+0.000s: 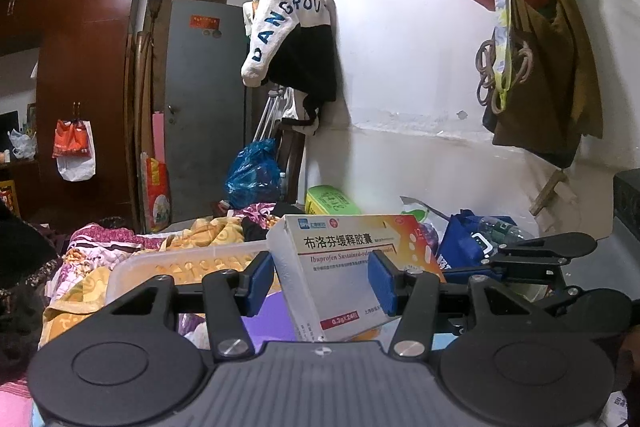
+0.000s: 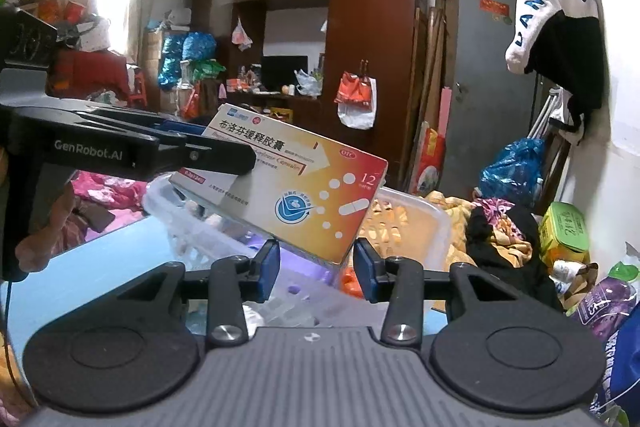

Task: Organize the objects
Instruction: 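Lift the ibuprofen box with both grippers into the basket and open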

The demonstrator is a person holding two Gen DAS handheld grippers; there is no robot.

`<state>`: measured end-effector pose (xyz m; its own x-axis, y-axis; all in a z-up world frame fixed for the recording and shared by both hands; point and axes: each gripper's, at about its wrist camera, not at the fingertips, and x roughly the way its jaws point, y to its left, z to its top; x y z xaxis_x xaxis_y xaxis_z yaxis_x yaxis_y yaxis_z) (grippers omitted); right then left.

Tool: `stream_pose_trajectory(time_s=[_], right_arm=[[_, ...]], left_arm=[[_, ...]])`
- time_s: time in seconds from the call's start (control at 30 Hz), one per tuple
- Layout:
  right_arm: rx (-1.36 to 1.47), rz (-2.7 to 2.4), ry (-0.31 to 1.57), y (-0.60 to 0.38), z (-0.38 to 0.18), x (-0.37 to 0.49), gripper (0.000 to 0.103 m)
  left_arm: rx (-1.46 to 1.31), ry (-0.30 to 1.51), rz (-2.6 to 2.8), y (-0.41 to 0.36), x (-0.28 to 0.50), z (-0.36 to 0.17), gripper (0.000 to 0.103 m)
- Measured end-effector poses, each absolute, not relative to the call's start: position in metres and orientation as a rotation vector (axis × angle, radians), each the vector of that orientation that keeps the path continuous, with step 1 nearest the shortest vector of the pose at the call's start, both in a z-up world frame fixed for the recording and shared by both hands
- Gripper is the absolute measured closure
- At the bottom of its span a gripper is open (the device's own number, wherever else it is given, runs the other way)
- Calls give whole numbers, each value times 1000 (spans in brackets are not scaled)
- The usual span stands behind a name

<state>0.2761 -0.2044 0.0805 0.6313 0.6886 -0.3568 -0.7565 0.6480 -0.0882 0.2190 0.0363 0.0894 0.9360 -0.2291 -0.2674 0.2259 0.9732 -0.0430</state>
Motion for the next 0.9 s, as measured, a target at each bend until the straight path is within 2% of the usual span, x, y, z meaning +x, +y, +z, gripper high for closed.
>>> stream_pose_trajectory(time_s=[0.47,0.53,0.57,0.6,0.63,0.7,0.77,0.87,0.9], right_arm=[[-269,776,381,-186,84,312,60],[-254,787,394,-185,83,317,59],[-237,792,398,-185,82,318,58],[-233,788,399,-186,85,326,49],[-242,772,395,-185,84,326,34],[-256,733,366,-189,83,320,21],[-240,731,349,-201,83,310,21],[-158,739,285,-230,86,289,1],[-134,745,254,-241,85,278,0]], left_arm=[[-28,338,-201,42,271,97,46],[-23,361,-185,42,278,94,39],[-13,373,-167,41,282,91,32],[8,385,-133,38,287,88,30],[24,380,-97,36,289,86,30],[22,373,-62,38,289,82,21],[-22,357,-67,47,281,83,20],[-57,286,-71,60,247,87,18],[-55,271,-79,64,232,86,15]])
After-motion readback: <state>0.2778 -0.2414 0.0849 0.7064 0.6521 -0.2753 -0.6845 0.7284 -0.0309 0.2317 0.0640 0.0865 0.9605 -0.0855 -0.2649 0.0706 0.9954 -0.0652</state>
